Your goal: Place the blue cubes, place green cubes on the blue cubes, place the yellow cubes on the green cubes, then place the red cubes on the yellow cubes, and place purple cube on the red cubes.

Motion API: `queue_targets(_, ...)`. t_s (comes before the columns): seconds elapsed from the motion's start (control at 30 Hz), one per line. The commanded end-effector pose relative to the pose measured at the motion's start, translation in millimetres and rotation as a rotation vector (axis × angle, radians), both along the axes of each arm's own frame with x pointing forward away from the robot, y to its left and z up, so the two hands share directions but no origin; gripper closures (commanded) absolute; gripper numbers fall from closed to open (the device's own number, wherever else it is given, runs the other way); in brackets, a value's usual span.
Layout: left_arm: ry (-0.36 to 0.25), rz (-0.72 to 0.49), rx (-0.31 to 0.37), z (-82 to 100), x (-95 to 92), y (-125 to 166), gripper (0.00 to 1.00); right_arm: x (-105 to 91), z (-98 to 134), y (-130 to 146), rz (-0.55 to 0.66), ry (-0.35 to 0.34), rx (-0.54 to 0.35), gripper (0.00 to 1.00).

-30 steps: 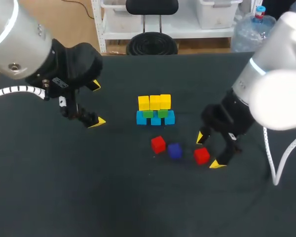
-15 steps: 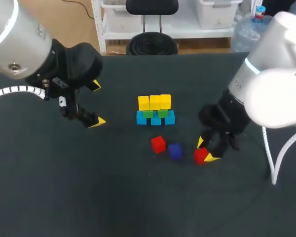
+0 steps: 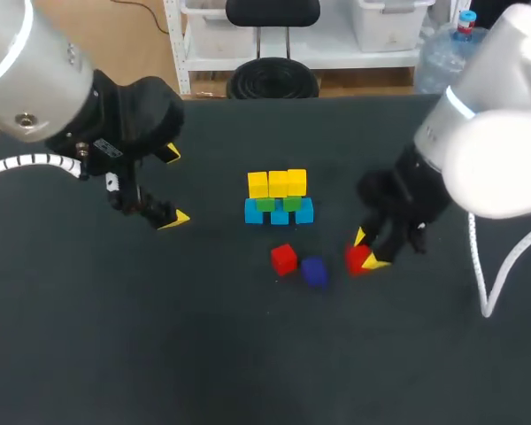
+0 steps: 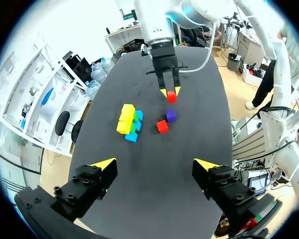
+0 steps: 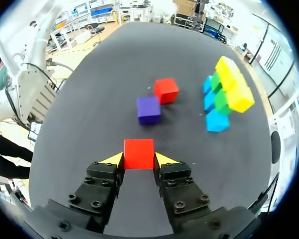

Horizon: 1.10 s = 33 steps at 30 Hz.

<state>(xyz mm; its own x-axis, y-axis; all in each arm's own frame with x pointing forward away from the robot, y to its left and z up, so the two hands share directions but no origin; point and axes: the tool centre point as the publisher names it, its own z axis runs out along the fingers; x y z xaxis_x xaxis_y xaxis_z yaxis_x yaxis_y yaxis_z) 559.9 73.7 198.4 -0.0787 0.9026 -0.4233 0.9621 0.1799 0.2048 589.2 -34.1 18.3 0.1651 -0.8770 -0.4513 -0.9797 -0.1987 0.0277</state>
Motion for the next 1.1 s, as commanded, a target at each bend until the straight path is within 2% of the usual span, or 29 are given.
queue_targets(0.03, 0.000, -0.002, -0.001, 0.0, 0.3, 1, 0.00, -2.7, 21, -3, -0.034, -0.025, 0.004, 1.00)
queue_targets(0.27, 0.000, -0.002, -0.001, 0.0, 0.3, 1, 0.00, 13.8, 47, 4, -0.075, -0.054, 0.028, 1.00)
queue_targets(0.43, 0.000, -0.002, -0.001, 0.0, 0.3, 1, 0.00, 35.1, 62, 17, -0.112, -0.089, 0.049, 1.00)
queue_targets(0.73, 0.000, -0.002, -0.001, 0.0, 0.3, 1, 0.00, 74.2, 75, 39, -0.189, -0.124, 0.045, 1.00)
queue_targets(1.1, 0.000, -0.002, -0.001, 0.0, 0.3, 1, 0.00, 105.2, 89, 57, -0.239, -0.155, 0.014, 1.00)
